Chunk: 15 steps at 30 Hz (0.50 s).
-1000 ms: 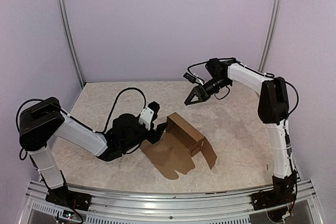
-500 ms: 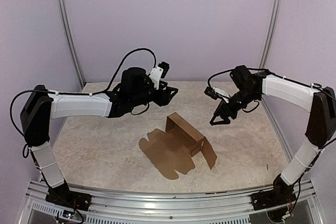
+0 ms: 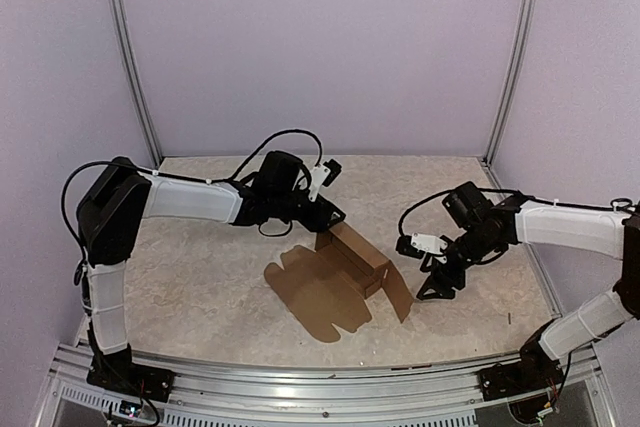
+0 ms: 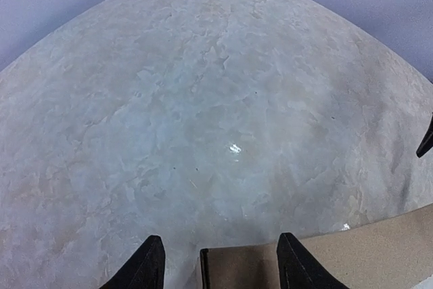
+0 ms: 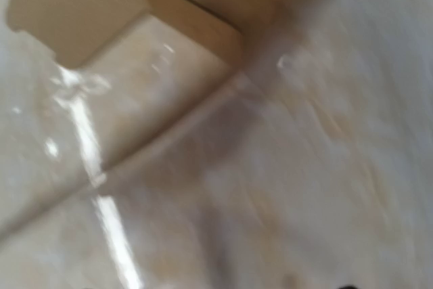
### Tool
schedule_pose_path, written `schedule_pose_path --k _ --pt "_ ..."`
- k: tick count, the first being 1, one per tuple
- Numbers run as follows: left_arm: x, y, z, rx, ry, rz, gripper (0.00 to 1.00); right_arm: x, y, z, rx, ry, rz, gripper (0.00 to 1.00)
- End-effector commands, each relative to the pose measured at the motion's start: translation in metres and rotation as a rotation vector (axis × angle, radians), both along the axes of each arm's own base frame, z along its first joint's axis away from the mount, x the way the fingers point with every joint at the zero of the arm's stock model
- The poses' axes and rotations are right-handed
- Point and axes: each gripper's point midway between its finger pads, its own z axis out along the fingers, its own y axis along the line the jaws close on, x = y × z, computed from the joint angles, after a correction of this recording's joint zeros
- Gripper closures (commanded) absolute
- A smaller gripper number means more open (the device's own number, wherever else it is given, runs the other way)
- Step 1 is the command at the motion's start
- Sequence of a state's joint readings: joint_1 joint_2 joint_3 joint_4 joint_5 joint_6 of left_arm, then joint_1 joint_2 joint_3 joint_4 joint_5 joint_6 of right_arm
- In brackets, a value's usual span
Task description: Fold the paper box
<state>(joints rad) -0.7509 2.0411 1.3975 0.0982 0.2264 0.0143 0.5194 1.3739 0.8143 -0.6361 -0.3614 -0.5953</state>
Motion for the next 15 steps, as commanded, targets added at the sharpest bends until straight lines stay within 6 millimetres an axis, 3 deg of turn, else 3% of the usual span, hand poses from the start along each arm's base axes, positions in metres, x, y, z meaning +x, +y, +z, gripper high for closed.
schedule_pose_path --k 1,4,8,11,15 --pt "-0.014 0.012 -0.006 -0.008 0.044 -0.01 0.45 -0.005 0.03 0.0 0.018 -0.064 0.117 0.23" --pt "-0.024 0.022 -0.011 -0.02 0.078 0.021 0.45 -0.006 0.048 -0.002 0.037 -0.039 0.153 0.18" --pt "-0.037 0.039 -0.021 -0.029 0.114 0.074 0.46 0.012 0.074 -0.004 0.053 -0.011 0.141 0.11" --pt "-0.05 0.051 -0.027 -0.027 0.139 0.103 0.47 0.023 0.092 -0.006 0.074 0.04 0.128 0.01" --pt "-0.063 0.061 -0.027 -0.027 0.143 0.147 0.47 0.037 0.111 -0.003 0.1 0.042 0.115 0.0"
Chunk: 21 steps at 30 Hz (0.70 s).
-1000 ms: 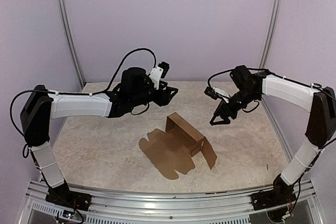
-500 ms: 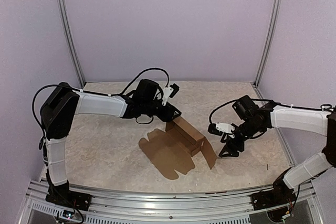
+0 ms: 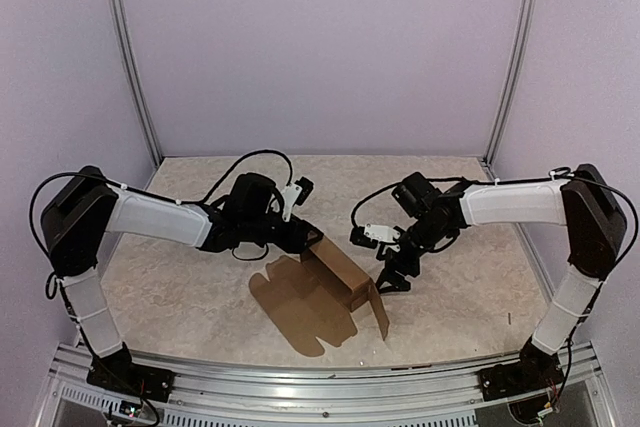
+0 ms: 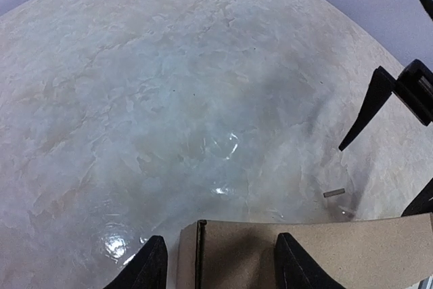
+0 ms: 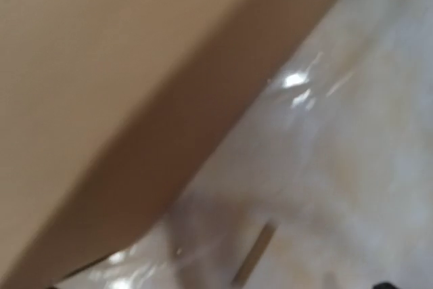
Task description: Fold the paper box
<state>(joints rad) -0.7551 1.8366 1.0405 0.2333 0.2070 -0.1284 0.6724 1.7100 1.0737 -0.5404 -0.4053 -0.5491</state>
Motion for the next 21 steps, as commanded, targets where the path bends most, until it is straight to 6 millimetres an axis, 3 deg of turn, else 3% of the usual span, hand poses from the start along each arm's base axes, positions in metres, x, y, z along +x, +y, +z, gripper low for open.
schedule_pose_path --k 1,4,8,11,13,15,17,21 --pt "-0.016 0.015 -0.006 0.019 0.035 0.071 0.47 0.01 0.023 0.008 0.053 0.011 -0.018 0.01" --pt "-0.023 0.02 -0.006 0.023 0.037 0.098 0.47 0.019 0.026 0.007 0.043 -0.014 -0.032 0.0" --pt "-0.03 0.024 -0.002 0.045 0.01 0.114 0.48 0.027 0.013 0.011 0.006 -0.067 -0.06 0.0" --pt "-0.042 0.021 0.023 0.055 -0.143 0.073 0.45 0.031 -0.002 0.021 0.002 -0.097 -0.089 0.0" --pt "-0.051 0.024 0.054 0.027 -0.24 0.055 0.43 0.032 -0.011 0.031 0.002 -0.12 -0.108 0.0" --pt "-0.06 0.034 0.069 0.021 -0.291 0.049 0.42 0.031 -0.018 0.041 0.008 -0.146 -0.119 0.01" --pt "-0.068 0.047 0.07 0.02 -0.31 0.06 0.41 0.028 -0.024 0.052 0.015 -0.175 -0.128 0.0" --pt "-0.086 0.078 0.049 0.013 -0.281 0.079 0.43 0.027 -0.035 0.075 0.035 -0.253 -0.155 0.0"
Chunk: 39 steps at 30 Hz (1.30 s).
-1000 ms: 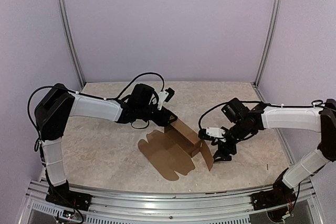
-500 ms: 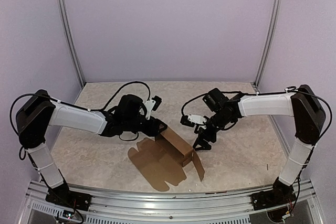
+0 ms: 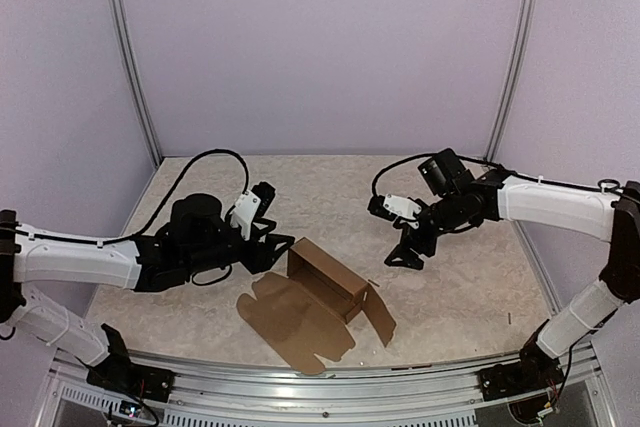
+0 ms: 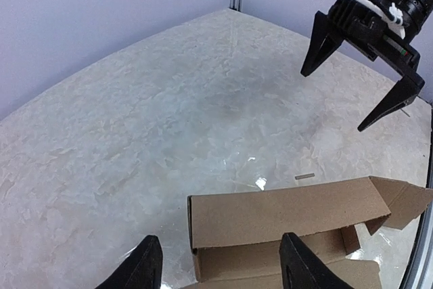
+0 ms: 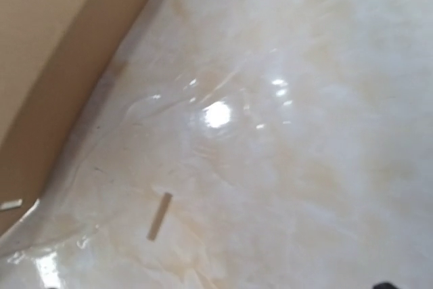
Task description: Fold the paper box
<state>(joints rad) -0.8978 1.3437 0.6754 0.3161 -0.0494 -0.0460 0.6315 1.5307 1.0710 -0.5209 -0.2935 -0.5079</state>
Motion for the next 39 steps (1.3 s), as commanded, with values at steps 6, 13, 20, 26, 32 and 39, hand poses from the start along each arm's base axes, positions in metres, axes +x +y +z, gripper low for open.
schedule_pose_path --k 6,13,20,26,32,39 --pt "-0.028 0.033 -0.054 0.014 0.017 -0.029 0.48 0.024 -0.042 0.086 0.189 -0.274 -0.22 0.0" --pt "0.001 0.018 -0.078 0.059 -0.006 -0.071 0.52 0.014 -0.041 0.099 0.251 -0.191 -0.19 0.01" --pt "0.027 -0.004 -0.099 0.073 -0.019 -0.106 0.59 0.006 -0.05 0.095 0.23 -0.205 -0.191 0.02" --pt "0.032 -0.023 -0.114 0.066 0.0 -0.143 0.64 -0.011 -0.049 0.072 0.188 -0.149 -0.111 0.09" --pt "0.016 0.005 -0.13 0.271 0.035 0.019 0.5 -0.018 -0.053 0.062 0.148 -0.125 -0.09 0.13" --pt "-0.036 0.022 -0.077 0.443 -0.109 0.055 0.47 -0.017 -0.054 0.068 0.165 -0.159 -0.095 0.13"
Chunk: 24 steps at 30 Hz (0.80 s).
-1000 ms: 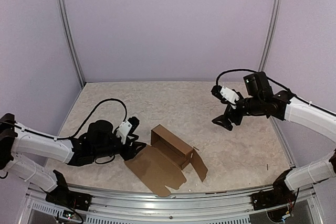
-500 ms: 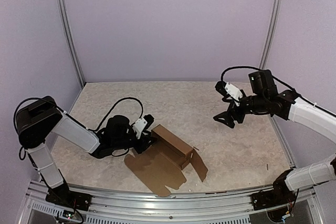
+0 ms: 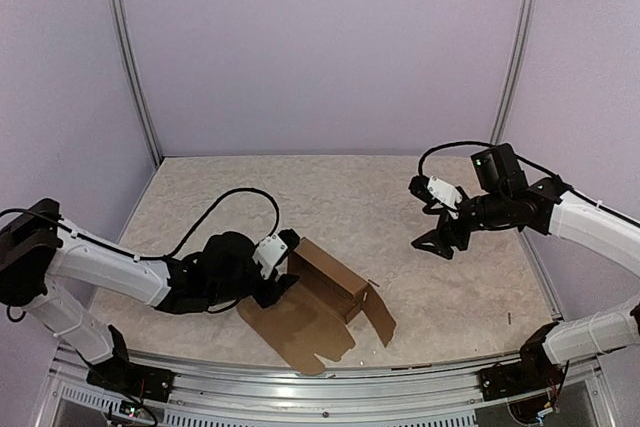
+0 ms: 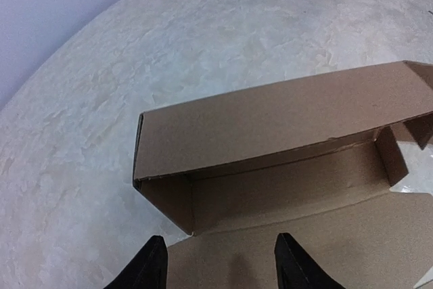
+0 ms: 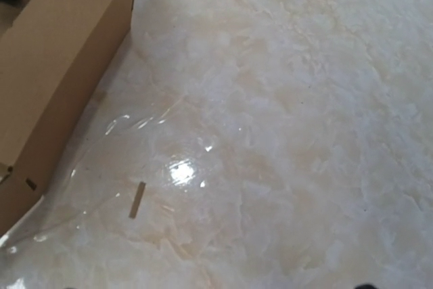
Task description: Fold the paper box
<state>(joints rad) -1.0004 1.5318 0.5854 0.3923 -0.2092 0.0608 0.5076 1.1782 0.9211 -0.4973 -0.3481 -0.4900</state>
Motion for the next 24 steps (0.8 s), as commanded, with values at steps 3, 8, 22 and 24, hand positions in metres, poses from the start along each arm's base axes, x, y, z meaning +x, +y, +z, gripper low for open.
schedule_pose_path --k 3,8,22,24 --pt "-0.021 0.008 0.047 0.197 -0.197 -0.03 0.5 -0.001 -0.002 -0.003 0.006 0.021 -0.016 0.13" --pt "-0.002 -0.008 0.074 0.11 -0.11 0.043 0.52 0.001 -0.002 -0.004 0.013 0.04 -0.043 0.14" --pt "-0.041 -0.059 0.024 0.523 -0.259 -0.225 0.54 0.004 -0.006 0.004 0.013 0.008 -0.063 0.14" --pt "-0.039 -0.056 0.019 0.58 -0.319 -0.265 0.55 0.003 -0.004 0.003 0.015 0.015 -0.06 0.14"
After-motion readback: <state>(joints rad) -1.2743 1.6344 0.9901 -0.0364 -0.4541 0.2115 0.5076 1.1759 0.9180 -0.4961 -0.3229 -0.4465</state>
